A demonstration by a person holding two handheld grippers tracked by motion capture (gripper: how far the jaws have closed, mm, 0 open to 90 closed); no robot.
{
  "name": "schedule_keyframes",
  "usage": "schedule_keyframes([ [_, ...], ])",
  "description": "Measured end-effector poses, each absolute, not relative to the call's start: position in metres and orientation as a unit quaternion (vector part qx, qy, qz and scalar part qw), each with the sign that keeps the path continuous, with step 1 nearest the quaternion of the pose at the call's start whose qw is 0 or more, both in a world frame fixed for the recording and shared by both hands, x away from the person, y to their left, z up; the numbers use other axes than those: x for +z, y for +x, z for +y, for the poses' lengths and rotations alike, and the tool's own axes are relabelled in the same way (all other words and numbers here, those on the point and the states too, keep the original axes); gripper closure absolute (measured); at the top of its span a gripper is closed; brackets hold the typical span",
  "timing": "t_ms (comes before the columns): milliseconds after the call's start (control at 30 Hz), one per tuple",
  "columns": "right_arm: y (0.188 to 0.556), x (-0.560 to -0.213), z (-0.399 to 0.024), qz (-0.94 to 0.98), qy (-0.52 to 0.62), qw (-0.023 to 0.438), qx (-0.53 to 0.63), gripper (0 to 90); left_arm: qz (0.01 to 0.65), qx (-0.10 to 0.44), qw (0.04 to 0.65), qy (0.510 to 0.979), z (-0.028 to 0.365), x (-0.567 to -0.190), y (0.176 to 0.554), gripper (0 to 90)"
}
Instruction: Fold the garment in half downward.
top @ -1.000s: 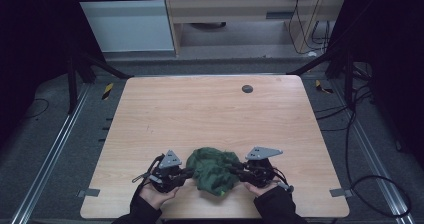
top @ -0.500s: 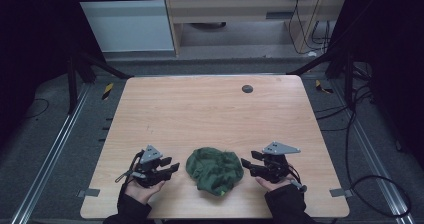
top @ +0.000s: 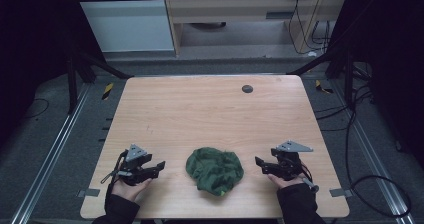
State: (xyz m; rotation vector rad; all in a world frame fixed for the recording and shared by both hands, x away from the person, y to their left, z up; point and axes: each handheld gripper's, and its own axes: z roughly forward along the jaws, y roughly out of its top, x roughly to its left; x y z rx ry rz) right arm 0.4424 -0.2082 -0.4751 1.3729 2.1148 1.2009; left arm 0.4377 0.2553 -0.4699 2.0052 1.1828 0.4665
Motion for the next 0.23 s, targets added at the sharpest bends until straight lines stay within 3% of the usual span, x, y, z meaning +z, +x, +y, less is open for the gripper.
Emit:
schedule_keyframes([
  [233, 0.447, -0.479, -0.223, 0.735, 0.503, 0.184, 0.416, 22.3, 0.476, 0.193, 0.364, 0.777, 0.267, -0.474, 0.442, 31.4],
])
